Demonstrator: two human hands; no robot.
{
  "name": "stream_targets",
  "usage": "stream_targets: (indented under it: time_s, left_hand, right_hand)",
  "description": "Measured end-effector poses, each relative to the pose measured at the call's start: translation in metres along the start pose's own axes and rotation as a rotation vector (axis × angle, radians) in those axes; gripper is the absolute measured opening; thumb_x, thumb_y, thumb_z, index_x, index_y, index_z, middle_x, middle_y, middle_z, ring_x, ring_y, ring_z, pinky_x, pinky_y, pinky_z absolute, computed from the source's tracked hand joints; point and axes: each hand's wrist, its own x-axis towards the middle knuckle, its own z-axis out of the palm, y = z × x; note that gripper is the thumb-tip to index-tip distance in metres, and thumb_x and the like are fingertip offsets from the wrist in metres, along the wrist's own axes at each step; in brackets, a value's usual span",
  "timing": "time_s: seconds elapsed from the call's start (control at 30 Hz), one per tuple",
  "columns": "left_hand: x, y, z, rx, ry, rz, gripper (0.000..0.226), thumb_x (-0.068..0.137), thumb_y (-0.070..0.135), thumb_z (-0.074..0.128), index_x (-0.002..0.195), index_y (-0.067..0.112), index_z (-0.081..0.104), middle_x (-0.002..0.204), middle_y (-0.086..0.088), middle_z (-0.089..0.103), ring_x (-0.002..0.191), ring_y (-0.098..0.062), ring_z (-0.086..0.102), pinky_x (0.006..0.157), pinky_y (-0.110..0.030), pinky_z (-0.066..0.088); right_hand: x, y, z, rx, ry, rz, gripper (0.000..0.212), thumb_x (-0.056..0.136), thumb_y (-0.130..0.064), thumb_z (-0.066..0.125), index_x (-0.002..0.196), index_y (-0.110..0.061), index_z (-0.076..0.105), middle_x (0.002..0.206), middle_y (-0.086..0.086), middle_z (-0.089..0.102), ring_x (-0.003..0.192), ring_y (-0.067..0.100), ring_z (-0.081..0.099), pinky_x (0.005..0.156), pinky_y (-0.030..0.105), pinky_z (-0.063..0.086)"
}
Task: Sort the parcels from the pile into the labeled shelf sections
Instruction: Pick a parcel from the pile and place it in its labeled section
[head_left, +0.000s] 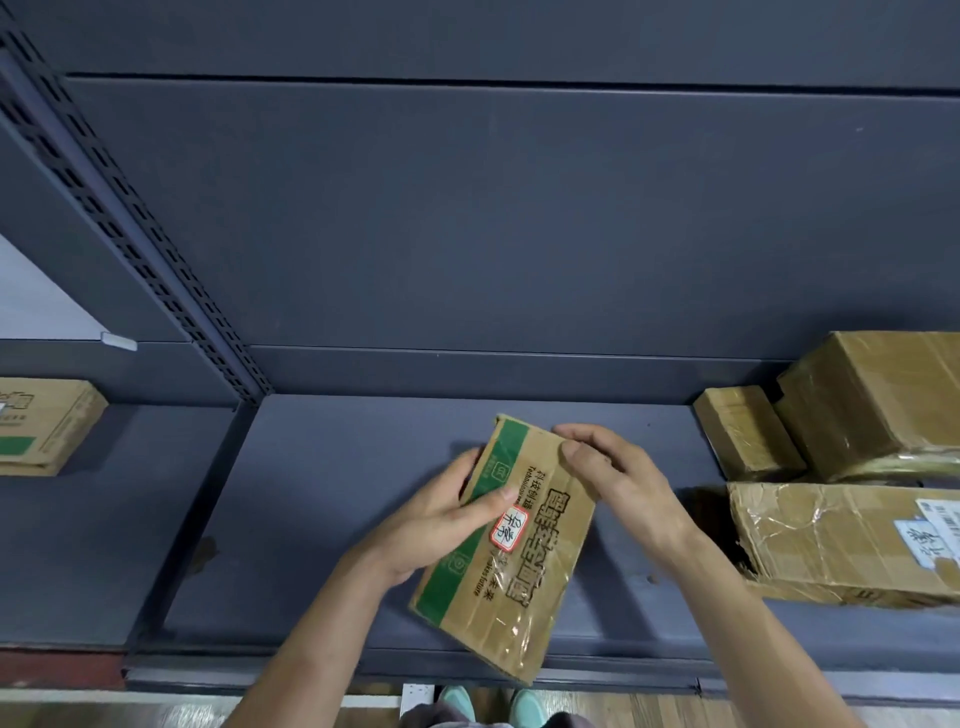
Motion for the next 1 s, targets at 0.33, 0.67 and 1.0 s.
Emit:
stream_targets:
  time_s: [0.33,0.67,1.0]
  left_hand:
    - [0.023,0.017,0.035,-0.710,0.587,0.017,0.042,0.091,0.029,0.077,0.124,0.009,0.060,0.112,-0.011,0.078,0.101,-0.030,0.076,0.085,-0.049,0.062]
    - [0.003,0.003,0.012,-0.509,0.410,0.109,0.046,0.087,0.038,0.072,0.130,0.027,0.063,0.117,-0.006,0.076,0.102,-0.020,0.073,0.085,-0.040,0.058]
    - [-0.012,-0.020,0.049,-0.373,0.552,0.066,0.027,0.105,0.023,0.055,0.132,0.020,0.054,0.110,-0.010,0.076,0.086,-0.021,0.071,0.069,-0.036,0.056]
  right_hand:
    - [-0.035,0.010,-0.002,-0.045,-0.164,0.068,0.091,0.078,-0.078,0.064,0.153,-0.046,0.024,0.123,-0.027,0.065,0.110,-0.007,0.063,0.099,0.029,0.050]
    - [-0.053,0.010,-0.024,0.127,0.113,-0.030,0.053,0.070,-0.064,0.075,0.113,-0.035,0.063,0.104,-0.010,0.076,0.096,0.010,0.072,0.092,0.043,0.056]
    - [-0.055,0.021,-0.025,0.170,0.137,0.055,0.047,0.094,-0.044,0.066,0.138,-0.038,0.051,0.113,-0.020,0.072,0.102,0.003,0.070,0.094,0.034,0.056]
